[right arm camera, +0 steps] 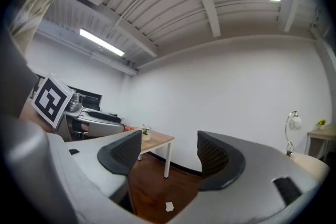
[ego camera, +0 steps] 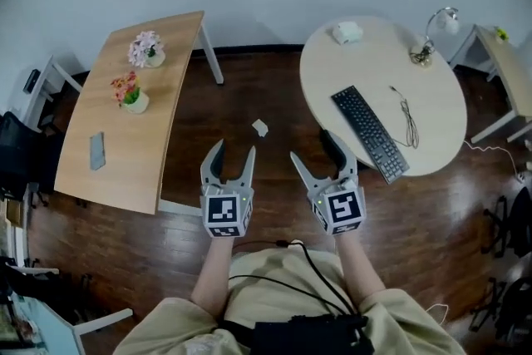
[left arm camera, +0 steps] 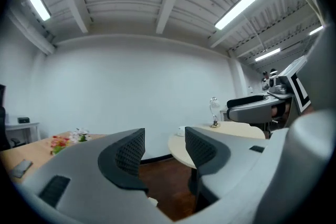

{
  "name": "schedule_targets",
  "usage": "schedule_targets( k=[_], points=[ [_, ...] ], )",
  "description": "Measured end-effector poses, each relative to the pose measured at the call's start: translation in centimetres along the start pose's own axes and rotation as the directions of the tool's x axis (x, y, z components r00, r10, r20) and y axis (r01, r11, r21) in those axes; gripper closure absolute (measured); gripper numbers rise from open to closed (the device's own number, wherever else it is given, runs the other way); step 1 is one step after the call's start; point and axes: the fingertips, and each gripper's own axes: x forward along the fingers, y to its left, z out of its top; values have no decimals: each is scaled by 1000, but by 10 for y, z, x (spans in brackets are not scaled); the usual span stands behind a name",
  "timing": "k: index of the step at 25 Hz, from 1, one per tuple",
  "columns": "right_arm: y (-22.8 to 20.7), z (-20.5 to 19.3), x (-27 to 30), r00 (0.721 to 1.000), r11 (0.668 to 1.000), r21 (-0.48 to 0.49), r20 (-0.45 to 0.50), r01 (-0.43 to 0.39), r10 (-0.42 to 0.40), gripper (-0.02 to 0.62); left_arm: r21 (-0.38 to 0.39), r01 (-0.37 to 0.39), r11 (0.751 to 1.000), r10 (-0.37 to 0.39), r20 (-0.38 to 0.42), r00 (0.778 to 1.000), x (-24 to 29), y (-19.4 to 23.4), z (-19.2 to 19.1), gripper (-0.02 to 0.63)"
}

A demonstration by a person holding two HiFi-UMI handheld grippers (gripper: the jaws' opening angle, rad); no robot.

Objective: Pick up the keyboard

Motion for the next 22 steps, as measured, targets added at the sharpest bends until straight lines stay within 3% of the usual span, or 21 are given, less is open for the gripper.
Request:
schedule_targets(
  k=[5, 9, 12, 17, 22],
  points=[
    [-94, -42, -49, 983, 981, 74, -62, 180, -175, 250, 30, 198, 980, -197, -24, 980, 80, -96, 2, 388],
    [-158, -72, -76, 935, 922, 158, -111, 353, -338, 251, 46, 336, 941, -335, -34, 942, 129, -142, 2, 388],
    [-187, -89, -70, 903, 889, 165, -138, 427, -408, 252, 29, 410, 911, -409, -39, 912, 176, -157, -6, 388],
    [-226, -97, -36, 854, 843, 165, -198, 513, -481, 250, 63, 570, 819, -569, -40, 822, 254, -190, 1, 388],
    [-272, -107, -6, 778, 757, 192, -241, 625, -581, 250, 60, 687, 724, -684, -58, 727, 318, -197, 2, 388]
  ],
)
